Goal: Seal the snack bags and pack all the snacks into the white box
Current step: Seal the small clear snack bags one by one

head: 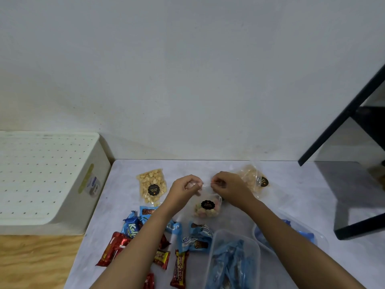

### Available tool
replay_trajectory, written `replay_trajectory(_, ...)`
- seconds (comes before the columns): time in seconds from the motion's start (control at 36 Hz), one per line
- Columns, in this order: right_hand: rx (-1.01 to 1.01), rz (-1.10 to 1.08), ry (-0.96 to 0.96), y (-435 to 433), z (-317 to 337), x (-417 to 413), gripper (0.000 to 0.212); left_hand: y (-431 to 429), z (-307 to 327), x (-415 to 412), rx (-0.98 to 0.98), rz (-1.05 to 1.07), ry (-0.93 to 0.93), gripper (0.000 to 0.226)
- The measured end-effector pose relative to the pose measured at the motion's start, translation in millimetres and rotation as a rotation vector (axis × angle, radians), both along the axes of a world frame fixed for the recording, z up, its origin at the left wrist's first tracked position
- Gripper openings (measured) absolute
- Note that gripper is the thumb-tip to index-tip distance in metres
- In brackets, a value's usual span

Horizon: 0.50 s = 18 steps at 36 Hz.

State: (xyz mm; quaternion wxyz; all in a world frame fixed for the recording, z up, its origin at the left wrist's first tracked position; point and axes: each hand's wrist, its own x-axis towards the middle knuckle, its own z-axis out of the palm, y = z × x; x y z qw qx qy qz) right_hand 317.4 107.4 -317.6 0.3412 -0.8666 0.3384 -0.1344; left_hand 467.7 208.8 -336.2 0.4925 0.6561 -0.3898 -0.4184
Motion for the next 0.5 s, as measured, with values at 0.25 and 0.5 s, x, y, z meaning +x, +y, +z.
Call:
replay_trajectory(0.25,0.071,-0.059,0.027,5,-3,7,0.007,-6,-4,-11,0.052,0.039,-0.274,0.018)
replay_trajectory(0.5,0.057,-0.126,-0.010,13,-4,12,0.010,-5,-2,-13,0.038,0.007,-0.240,0.031)
